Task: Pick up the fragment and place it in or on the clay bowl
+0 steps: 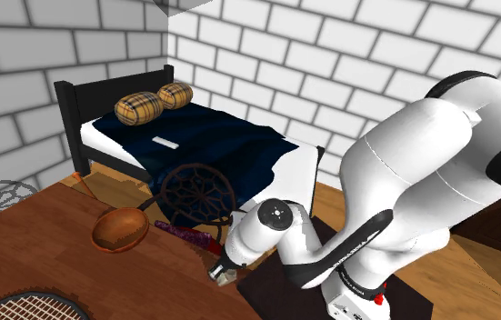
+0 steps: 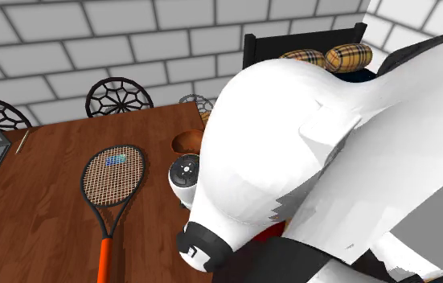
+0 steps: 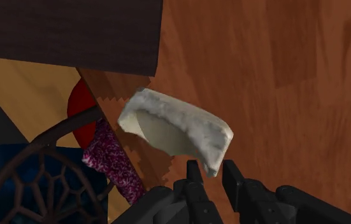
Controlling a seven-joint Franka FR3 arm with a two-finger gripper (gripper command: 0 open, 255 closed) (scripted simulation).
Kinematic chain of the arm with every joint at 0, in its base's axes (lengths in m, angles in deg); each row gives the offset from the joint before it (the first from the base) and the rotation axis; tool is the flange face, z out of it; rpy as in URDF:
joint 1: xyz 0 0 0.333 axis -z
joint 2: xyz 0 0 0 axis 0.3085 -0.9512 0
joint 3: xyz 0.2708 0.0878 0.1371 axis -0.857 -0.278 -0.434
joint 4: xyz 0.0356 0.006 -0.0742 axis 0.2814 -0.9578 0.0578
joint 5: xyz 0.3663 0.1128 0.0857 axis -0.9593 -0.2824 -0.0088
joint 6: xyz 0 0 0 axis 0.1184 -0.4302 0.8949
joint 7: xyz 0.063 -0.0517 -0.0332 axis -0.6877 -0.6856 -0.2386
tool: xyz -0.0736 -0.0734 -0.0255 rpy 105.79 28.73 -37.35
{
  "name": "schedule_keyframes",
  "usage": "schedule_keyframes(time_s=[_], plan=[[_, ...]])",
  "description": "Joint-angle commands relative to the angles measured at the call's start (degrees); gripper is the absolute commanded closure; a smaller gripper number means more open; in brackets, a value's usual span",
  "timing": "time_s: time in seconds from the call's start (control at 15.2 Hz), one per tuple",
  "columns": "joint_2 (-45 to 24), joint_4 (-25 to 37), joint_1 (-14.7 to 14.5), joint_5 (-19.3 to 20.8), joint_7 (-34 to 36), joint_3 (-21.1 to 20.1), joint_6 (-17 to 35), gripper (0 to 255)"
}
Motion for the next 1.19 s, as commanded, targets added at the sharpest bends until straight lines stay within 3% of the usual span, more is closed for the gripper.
schedule_keyframes(time_s=[0.0,0.13,0.33,0.53,0.79,0.86,1.12], plan=[[-0.4,-0.11,-11.35,-0.47,-0.92,11.39,-2.14,255],[0.53,-0.3,-21.26,-4.08,-3.96,20.57,-4.01,255],[2.88,-0.4,-31.57,-10.25,-8.98,29.66,-6.88,255],[5.53,-0.23,-38.24,-15.09,-12.99,35.47,-9.93,255],[9.07,0.32,-43.96,-19.49,-16.85,40.67,-14.15,255],[9.41,0.39,-44.38,-19.85,-17.18,41.07,-14.57,255],[-0.11,8.87,-29.07,-6.73,-10.72,31.84,-14.14,255]])
